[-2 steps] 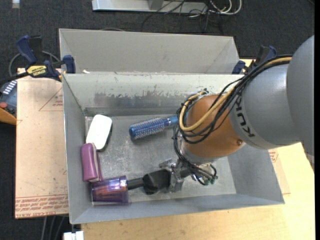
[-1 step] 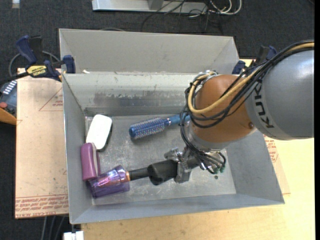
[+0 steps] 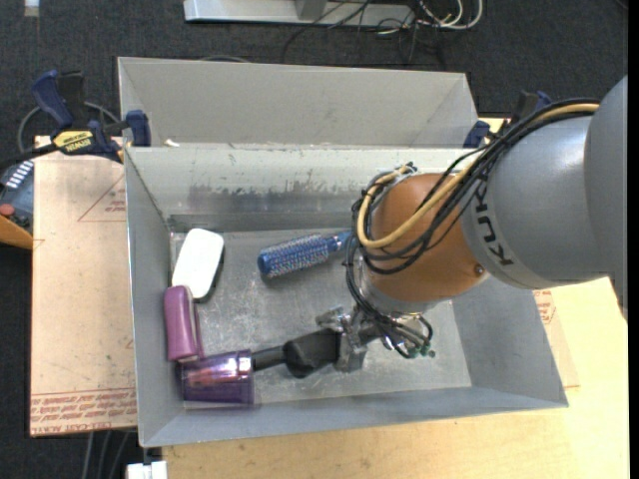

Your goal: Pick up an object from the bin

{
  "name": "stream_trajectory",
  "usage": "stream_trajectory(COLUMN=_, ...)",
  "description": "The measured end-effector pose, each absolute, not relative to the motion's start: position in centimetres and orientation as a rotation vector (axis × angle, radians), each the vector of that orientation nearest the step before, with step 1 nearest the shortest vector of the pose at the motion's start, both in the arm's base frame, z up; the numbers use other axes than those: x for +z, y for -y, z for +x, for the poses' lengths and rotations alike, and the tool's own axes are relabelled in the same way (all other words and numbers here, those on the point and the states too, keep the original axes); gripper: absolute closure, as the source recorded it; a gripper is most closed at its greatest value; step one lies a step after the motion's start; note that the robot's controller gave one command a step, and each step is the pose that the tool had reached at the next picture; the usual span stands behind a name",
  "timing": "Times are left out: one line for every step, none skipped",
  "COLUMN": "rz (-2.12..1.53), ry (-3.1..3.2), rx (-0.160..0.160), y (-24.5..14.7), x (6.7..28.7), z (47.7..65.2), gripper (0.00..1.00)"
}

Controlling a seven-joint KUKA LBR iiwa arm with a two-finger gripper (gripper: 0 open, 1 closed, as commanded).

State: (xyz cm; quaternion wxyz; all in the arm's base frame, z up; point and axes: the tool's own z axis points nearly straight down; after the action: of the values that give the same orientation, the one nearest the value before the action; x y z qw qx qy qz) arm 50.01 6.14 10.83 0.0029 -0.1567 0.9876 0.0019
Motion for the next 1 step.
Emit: stream_trajectory(rz=-0.541, ry=-3.107, rx=0.006, y=-6.96, x=13.55, z=48.93, gripper=1.0)
